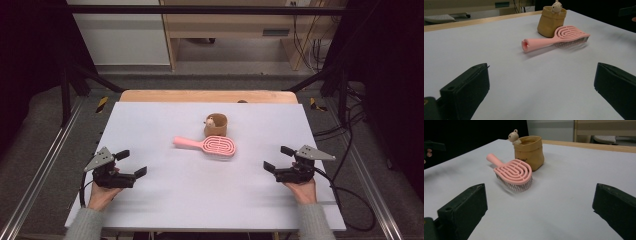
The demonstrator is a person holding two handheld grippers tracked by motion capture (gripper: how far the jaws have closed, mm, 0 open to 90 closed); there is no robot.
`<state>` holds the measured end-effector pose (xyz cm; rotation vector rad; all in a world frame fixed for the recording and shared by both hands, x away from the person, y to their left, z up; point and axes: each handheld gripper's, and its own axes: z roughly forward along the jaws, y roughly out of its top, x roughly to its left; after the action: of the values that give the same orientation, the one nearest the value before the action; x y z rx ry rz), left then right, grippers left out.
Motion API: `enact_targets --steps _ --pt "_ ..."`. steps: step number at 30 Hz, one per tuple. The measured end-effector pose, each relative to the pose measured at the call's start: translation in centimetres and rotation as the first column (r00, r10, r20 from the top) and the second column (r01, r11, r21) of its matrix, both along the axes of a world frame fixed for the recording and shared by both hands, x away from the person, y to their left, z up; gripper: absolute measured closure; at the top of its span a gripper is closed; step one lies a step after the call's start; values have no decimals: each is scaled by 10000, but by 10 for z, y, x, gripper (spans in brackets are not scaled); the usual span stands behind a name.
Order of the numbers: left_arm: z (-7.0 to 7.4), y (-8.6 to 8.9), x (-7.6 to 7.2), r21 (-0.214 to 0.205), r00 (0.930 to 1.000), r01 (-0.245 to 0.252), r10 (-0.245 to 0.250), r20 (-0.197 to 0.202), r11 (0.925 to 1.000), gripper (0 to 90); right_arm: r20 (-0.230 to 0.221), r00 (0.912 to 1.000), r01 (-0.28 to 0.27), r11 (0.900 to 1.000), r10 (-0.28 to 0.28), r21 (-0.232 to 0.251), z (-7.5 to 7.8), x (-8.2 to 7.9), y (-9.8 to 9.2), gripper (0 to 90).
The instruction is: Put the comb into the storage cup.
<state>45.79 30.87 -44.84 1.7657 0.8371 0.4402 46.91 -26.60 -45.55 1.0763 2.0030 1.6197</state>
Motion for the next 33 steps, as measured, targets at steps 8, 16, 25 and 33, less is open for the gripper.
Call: enact_targets --steps 8,16,25,33 --pt "1 -1 0 22 10000 -5 5 13 10000 0 -20 10000 -5 10000 5 28 0 0 0 3" --pt "5 -3 1 66 9999 -97 96 46 9999 0 -38 10000 -27 10000 27 -83 0 0 0 3" --pt "11 -7 4 219 9998 -195 194 55 9996 0 -17 10000 0 10000 -1 -47 1 0 -1 3" --pt "16 -11 9 314 9996 -263 264 -39 9992 0 -9 10000 -10 10000 10 -50 1 0 -1 3"
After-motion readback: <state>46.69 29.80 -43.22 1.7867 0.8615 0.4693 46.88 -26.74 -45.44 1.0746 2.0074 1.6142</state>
